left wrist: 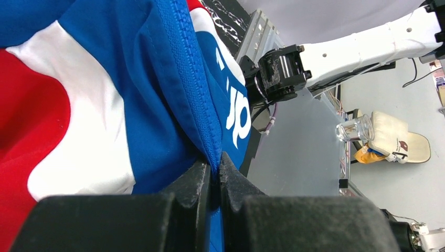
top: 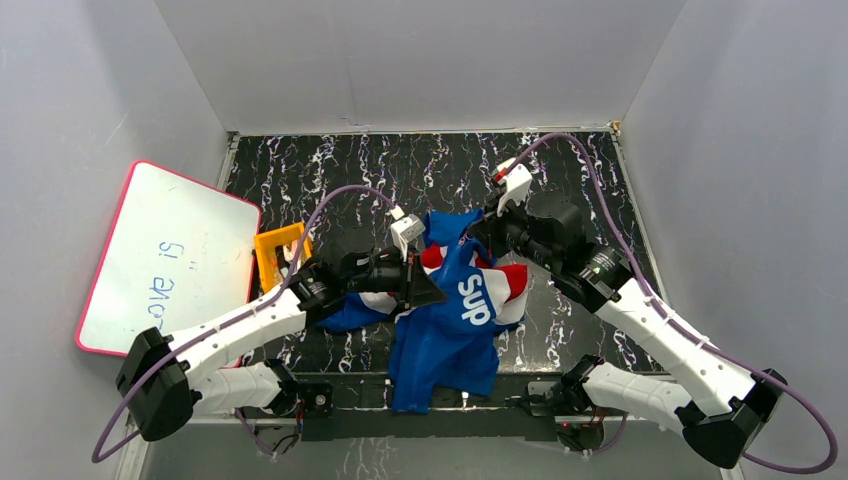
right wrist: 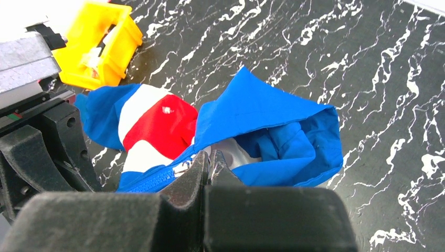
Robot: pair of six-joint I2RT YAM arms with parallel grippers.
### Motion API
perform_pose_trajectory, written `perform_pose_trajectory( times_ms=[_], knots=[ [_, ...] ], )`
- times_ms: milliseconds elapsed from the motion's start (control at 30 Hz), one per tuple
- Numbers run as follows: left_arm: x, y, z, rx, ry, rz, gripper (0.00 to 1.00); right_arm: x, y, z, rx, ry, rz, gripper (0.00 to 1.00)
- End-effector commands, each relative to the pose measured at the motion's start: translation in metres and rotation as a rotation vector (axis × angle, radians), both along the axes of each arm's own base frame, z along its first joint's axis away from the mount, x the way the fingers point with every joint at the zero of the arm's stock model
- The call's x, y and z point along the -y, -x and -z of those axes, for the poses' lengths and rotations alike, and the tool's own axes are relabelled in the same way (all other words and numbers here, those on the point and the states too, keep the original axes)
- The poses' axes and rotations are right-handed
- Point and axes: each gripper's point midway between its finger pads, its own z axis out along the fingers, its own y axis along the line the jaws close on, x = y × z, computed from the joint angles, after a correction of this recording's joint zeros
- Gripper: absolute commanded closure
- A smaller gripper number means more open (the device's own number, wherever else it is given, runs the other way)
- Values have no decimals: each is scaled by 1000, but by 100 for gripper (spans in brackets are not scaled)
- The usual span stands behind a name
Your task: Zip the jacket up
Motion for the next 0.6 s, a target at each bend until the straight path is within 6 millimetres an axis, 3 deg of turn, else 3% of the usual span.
perform_pose_trajectory(
  times_ms=[0,400,567],
  knots=[
    [-15,44,7,-95,-28,142,100,35,-43,-121,371,-142,232,100],
    [-20,31,0,-47,-66,60,100,30,-41,-145,431,-166,193,100],
    [-18,20,-3,-29,-78,15,78,30,-37,-147,428,-182,183,100]
  ],
)
